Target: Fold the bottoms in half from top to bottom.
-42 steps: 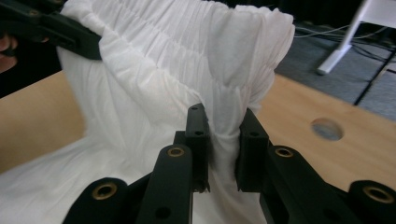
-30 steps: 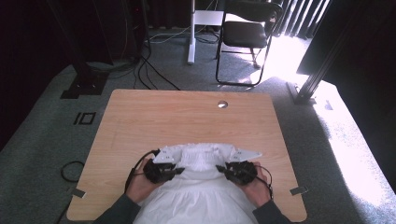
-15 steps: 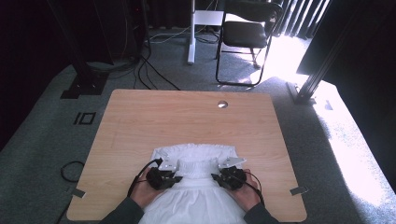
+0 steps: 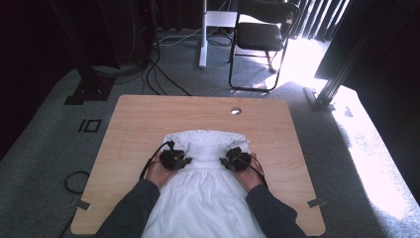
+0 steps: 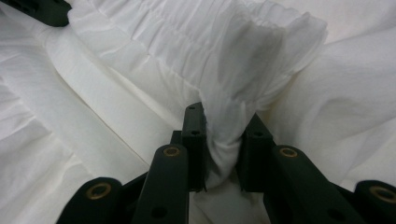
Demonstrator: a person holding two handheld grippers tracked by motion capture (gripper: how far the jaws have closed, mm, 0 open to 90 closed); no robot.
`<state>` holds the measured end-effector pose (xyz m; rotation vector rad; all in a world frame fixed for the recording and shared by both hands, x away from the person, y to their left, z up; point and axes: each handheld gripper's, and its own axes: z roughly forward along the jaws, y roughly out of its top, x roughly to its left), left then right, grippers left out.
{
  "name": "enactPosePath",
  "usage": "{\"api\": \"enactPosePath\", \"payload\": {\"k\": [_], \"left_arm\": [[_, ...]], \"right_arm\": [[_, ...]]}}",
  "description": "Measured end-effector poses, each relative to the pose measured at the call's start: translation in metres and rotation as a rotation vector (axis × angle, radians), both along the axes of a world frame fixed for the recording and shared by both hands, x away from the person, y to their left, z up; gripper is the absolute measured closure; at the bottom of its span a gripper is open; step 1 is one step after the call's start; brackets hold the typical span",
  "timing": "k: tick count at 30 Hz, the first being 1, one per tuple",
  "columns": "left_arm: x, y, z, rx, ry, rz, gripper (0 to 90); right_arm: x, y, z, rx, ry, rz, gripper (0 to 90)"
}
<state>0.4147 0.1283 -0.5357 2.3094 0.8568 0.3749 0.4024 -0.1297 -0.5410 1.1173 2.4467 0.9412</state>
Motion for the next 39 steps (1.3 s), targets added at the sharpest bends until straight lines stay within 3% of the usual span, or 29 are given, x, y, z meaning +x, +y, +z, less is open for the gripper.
{"api": "enactPosePath", "payload": {"k": [7,11,14,16,17,18,19,22,27,28,29,30,35,38,39], "left_arm": [[0.046,-0.015,0.005,0.073,-0.022,0.109,80.4],[0.067,-0.024,0.009,0.110,0.002,0.181,80.6],[0.071,-0.022,0.009,0.077,0.032,0.198,81.8],[0.069,-0.019,0.011,0.052,0.031,0.192,83.5],[0.067,-0.018,0.014,0.044,0.022,0.182,84.3],[0.065,-0.016,0.019,0.009,0.032,0.180,84.6],[0.061,-0.013,0.028,-0.057,0.036,0.179,84.9],[0.051,-0.006,0.057,-0.158,-0.025,0.156,85.4],[0.028,-0.002,0.110,-0.215,-0.170,0.106,85.9],[0.028,-0.002,0.110,-0.215,-0.170,0.106,85.9],[0.028,-0.002,0.110,-0.215,-0.170,0.106,85.9],[0.010,0.003,0.130,-0.271,-0.201,0.074,85.9],[-0.035,0.011,0.148,-0.326,-0.235,0.001,85.8],[-0.064,0.019,0.147,-0.330,-0.233,-0.032,85.5],[-0.073,0.020,0.144,-0.330,-0.214,-0.039,85.4]], "right_arm": [[0.058,0.006,0.004,-0.020,0.013,-0.060,75.8],[0.083,0.008,0.004,0.000,0.025,-0.127,75.8],[0.089,0.009,0.004,0.026,0.030,-0.153,76.2],[0.088,0.010,0.005,0.012,0.019,-0.143,76.6],[0.086,0.010,0.007,0.011,0.010,-0.140,76.7],[0.084,0.008,0.011,0.023,0.002,-0.142,76.8],[0.081,0.007,0.015,0.048,-0.005,-0.152,77.0],[0.071,0.001,0.036,0.090,-0.072,-0.144,77.2],[0.051,-0.010,0.085,0.170,-0.207,-0.110,77.4],[0.051,-0.010,0.085,0.170,-0.207,-0.110,77.4],[0.046,-0.012,0.097,0.185,-0.243,-0.102,77.4],[0.036,-0.015,0.115,0.203,-0.292,-0.086,77.4],[-0.001,-0.023,0.140,0.239,-0.366,-0.026,77.3],[-0.029,-0.025,0.144,0.251,-0.375,0.025,76.9],[-0.040,-0.026,0.143,0.252,-0.377,0.047,76.9]]}}
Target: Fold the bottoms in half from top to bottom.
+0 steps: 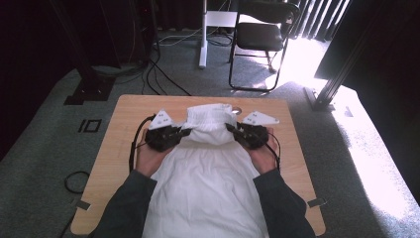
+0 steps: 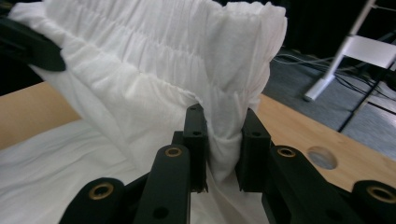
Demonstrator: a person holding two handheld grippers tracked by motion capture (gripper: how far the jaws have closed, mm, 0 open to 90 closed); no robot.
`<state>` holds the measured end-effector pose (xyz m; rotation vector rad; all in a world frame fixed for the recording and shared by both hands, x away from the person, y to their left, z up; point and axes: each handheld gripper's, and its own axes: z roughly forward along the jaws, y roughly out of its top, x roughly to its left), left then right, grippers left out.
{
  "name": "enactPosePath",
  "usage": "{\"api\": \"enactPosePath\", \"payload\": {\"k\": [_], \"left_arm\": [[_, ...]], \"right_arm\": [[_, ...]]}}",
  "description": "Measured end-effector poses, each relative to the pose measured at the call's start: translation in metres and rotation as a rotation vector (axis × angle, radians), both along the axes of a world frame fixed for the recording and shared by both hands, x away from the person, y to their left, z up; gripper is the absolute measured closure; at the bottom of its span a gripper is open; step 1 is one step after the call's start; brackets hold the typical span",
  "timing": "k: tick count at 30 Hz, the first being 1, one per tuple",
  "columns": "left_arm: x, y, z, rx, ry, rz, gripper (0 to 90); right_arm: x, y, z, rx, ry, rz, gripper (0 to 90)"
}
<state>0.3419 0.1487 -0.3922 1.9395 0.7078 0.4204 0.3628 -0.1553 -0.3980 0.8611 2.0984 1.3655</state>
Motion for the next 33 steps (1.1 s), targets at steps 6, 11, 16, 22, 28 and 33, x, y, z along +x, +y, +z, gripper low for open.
{"api": "enactPosePath", "payload": {"k": [6,11,16,22,28,33], "left_arm": [[-0.039,0.002,-0.059,0.098,0.142,-0.041,84.2],[-0.047,-0.001,-0.122,0.184,0.291,-0.027,83.7],[-0.040,-0.005,-0.149,0.173,0.368,-0.010,82.2],[-0.019,-0.010,-0.149,0.217,0.327,-0.003,82.6],[0.024,-0.021,-0.144,0.265,0.326,0.028,82.4],[0.064,-0.028,-0.142,0.272,0.327,0.078,82.2]], "right_arm": [[-0.046,0.005,-0.042,-0.101,0.092,0.062,76.8],[-0.063,0.008,-0.105,-0.162,0.257,0.100,76.7],[-0.062,0.010,-0.144,-0.192,0.364,0.079,76.3],[-0.046,0.012,-0.146,-0.194,0.382,0.039,75.9],[-0.015,0.009,-0.147,-0.154,0.410,-0.020,75.4],[0.022,0.012,-0.144,-0.180,0.402,-0.062,75.3]]}}
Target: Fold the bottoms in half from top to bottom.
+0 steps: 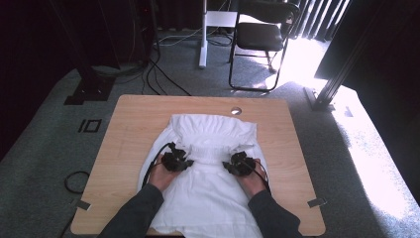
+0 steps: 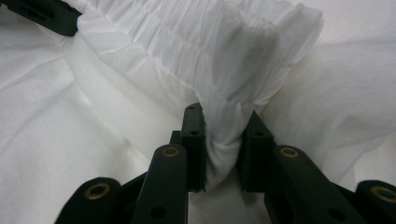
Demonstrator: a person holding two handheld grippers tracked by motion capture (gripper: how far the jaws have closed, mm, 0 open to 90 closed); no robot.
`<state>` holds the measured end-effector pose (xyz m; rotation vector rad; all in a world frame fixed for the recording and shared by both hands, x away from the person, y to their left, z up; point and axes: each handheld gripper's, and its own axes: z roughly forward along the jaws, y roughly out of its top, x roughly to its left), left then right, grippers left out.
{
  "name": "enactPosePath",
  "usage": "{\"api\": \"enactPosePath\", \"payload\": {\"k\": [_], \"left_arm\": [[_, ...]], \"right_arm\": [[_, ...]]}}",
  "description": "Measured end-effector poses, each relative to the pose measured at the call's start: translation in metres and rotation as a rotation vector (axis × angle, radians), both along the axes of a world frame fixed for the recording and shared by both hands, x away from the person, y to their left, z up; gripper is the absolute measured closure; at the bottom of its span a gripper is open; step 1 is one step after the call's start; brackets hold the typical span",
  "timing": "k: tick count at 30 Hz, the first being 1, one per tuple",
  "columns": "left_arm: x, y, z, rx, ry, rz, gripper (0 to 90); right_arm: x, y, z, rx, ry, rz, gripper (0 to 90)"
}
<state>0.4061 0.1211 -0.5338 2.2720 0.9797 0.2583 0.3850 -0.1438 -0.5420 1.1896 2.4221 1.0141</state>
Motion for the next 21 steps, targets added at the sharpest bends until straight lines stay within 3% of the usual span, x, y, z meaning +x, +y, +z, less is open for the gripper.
{"api": "enactPosePath", "payload": {"k": [2,4,5,8,9,11,16,17,19,20,21], "left_arm": [[0.017,-0.002,0.000,0.000,-0.003,0.023,82.1],[0.017,-0.002,0.000,0.000,-0.003,0.023,82.0],[0.044,-0.006,0.001,0.005,-0.013,0.068,81.8],[0.055,-0.008,0.000,-0.004,-0.016,0.104,81.4],[0.062,-0.009,0.000,-0.011,-0.013,0.136,81.4],[0.064,-0.010,0.000,-0.006,-0.019,0.157,81.5],[0.060,-0.012,0.004,0.006,-0.035,0.158,84.7],[0.052,-0.009,0.018,-0.015,-0.076,0.132,85.2],[0.049,-0.007,0.025,-0.040,-0.093,0.128,85.2],[0.044,-0.002,0.041,-0.099,-0.135,0.126,85.3],[0.044,-0.002,0.041,-0.099,-0.135,0.126,85.3]], "right_arm": [[0.018,0.000,0.001,-0.003,0.003,-0.020,75.3],[0.024,0.001,0.001,-0.005,0.001,-0.024,75.3],[0.047,0.001,0.001,-0.006,-0.003,-0.042,75.4],[0.068,0.003,0.000,-0.011,-0.019,-0.054,75.3],[0.073,0.003,0.000,-0.004,-0.016,-0.062,75.3],[0.082,0.005,0.001,0.004,-0.007,-0.079,75.4],[0.085,0.008,0.004,-0.013,-0.010,-0.084,76.1],[0.079,0.005,0.013,0.024,-0.029,-0.087,76.3],[0.077,0.005,0.018,0.029,-0.044,-0.080,76.4],[0.071,0.003,0.031,0.023,-0.091,-0.053,76.4],[0.071,0.003,0.031,0.023,-0.091,-0.053,76.4]]}}
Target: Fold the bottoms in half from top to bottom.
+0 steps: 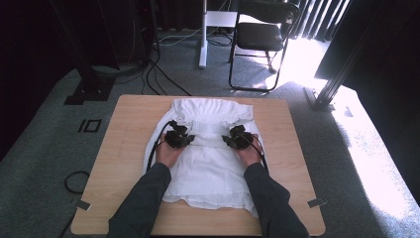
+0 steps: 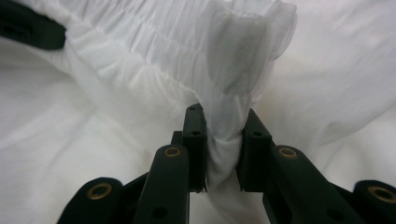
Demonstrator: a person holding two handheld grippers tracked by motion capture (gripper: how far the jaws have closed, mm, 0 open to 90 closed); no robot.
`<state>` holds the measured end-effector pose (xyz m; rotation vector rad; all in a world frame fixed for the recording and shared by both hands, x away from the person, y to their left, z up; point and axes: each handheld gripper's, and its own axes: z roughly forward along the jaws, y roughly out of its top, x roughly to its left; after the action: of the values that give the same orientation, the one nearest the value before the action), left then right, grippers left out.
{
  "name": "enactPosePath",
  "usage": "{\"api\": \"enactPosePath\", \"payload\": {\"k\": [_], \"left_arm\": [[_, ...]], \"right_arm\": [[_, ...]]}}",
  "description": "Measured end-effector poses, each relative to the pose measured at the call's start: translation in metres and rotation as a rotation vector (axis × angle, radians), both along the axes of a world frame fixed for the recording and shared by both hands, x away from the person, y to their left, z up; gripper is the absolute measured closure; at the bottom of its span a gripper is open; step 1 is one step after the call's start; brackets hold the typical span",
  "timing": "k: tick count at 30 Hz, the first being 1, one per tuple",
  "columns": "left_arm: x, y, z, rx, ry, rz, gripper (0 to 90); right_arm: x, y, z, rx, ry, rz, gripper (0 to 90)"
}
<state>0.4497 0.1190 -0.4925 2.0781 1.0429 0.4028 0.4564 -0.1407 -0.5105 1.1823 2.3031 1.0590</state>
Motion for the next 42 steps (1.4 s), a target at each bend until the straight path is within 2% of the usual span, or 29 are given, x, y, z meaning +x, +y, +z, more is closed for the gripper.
{"api": "enactPosePath", "payload": {"k": [1,2,3,4,5,6,9,12,16,17,18,19,20,21,22,23,24,25,26,27,28,29,30,31,32,35,37,39,42], "left_arm": [[-0.006,0.003,0.017,-0.026,-0.040,-0.008,85.3],[-0.006,0.003,0.017,-0.026,-0.040,-0.008,85.3],[-0.012,0.003,0.035,-0.049,-0.083,-0.021,85.3],[-0.012,0.003,0.035,-0.049,-0.083,-0.021,85.3],[-0.016,0.003,0.053,-0.070,-0.122,-0.036,85.4],[-0.016,0.003,0.053,-0.070,-0.122,-0.036,85.4],[-0.025,0.004,0.085,-0.121,-0.185,-0.059,85.4],[-0.034,0.006,0.096,-0.152,-0.198,-0.083,85.3],[-0.049,0.008,0.097,-0.161,-0.213,-0.105,85.2],[-0.061,0.013,0.092,-0.171,-0.215,-0.116,85.1],[-0.061,0.013,0.092,-0.171,-0.215,-0.116,85.0],[-0.072,0.018,0.078,-0.171,-0.199,-0.124,84.8],[-0.072,0.018,0.078,-0.171,-0.199,-0.124,84.8],[-0.082,0.021,0.058,-0.152,-0.163,-0.134,84.7],[-0.082,0.021,0.058,-0.152,-0.163,-0.134,84.4],[-0.088,0.024,0.035,-0.139,-0.119,-0.137,84.2],[-0.088,0.024,0.035,-0.139,-0.119,-0.137,84.1],[-0.091,0.028,0.011,-0.127,-0.053,-0.134,84.0],[-0.091,0.028,0.011,-0.127,-0.053,-0.134,83.9],[-0.093,0.031,-0.013,-0.145,0.023,-0.119,83.9],[-0.093,0.031,-0.013,-0.145,0.023,-0.119,83.8],[-0.096,0.029,-0.033,-0.107,0.066,-0.121,83.6],[-0.096,0.029,-0.033,-0.107,0.066,-0.121,83.2],[-0.096,0.029,-0.033,-0.107,0.066,-0.121,83.2],[-0.097,0.026,-0.050,-0.074,0.110,-0.130,81.5],[-0.096,0.029,-0.052,-0.117,0.144,-0.142,72.5],[-0.100,0.031,-0.042,-0.110,0.113,-0.155,64.3],[-0.103,0.037,-0.030,-0.129,0.074,-0.156,61.4],[-0.099,0.048,-0.012,-0.173,0.031,-0.138,61.0]], "right_arm": [[-0.006,-0.002,0.018,0.004,-0.054,0.016,76.4],[-0.006,-0.002,0.018,0.004,-0.054,0.016,76.4],[-0.012,-0.005,0.038,0.019,-0.111,0.023,76.5],[-0.014,-0.006,0.048,0.022,-0.139,0.024,76.5],[-0.015,-0.008,0.057,0.023,-0.161,0.026,76.6],[-0.015,-0.008,0.057,0.023,-0.161,0.026,76.6],[-0.024,-0.016,0.090,0.067,-0.237,0.028,76.6],[-0.033,-0.021,0.108,0.093,-0.275,0.041,76.5],[-0.051,-0.023,0.116,0.117,-0.287,0.054,76.5],[-0.058,-0.023,0.114,0.125,-0.286,0.063,76.4],[-0.058,-0.023,0.114,0.125,-0.286,0.063,76.4],[-0.070,-0.023,0.104,0.128,-0.275,0.094,76.1],[-0.070,-0.023,0.104,0.128,-0.275,0.094,76.1],[-0.082,-0.021,0.088,0.107,-0.254,0.117,76.0],[-0.082,-0.021,0.088,0.107,-0.254,0.117,76.0],[-0.091,-0.018,0.067,0.072,-0.223,0.132,76.0],[-0.091,-0.018,0.067,0.072,-0.223,0.132,76.0],[-0.099,-0.013,0.044,0.053,-0.177,0.146,75.9],[-0.101,-0.012,0.033,0.040,-0.149,0.159,75.8],[-0.103,-0.010,0.022,0.037,-0.120,0.166,75.8],[-0.105,-0.009,0.012,0.041,-0.098,0.164,75.8],[-0.106,-0.008,0.003,0.036,-0.076,0.164,75.8],[-0.106,-0.008,0.003,0.036,-0.076,0.164,75.8],[-0.108,-0.008,-0.005,0.027,-0.059,0.162,75.8],[-0.110,-0.007,-0.018,0.025,-0.026,0.155,75.9],[-0.112,-0.007,-0.032,0.004,0.023,0.145,70.6],[-0.112,-0.011,-0.031,0.013,0.051,0.141,56.4],[-0.113,-0.017,-0.022,0.046,0.038,0.152,44.8],[-0.112,-0.030,-0.001,0.122,-0.003,0.150,40.9]]}}
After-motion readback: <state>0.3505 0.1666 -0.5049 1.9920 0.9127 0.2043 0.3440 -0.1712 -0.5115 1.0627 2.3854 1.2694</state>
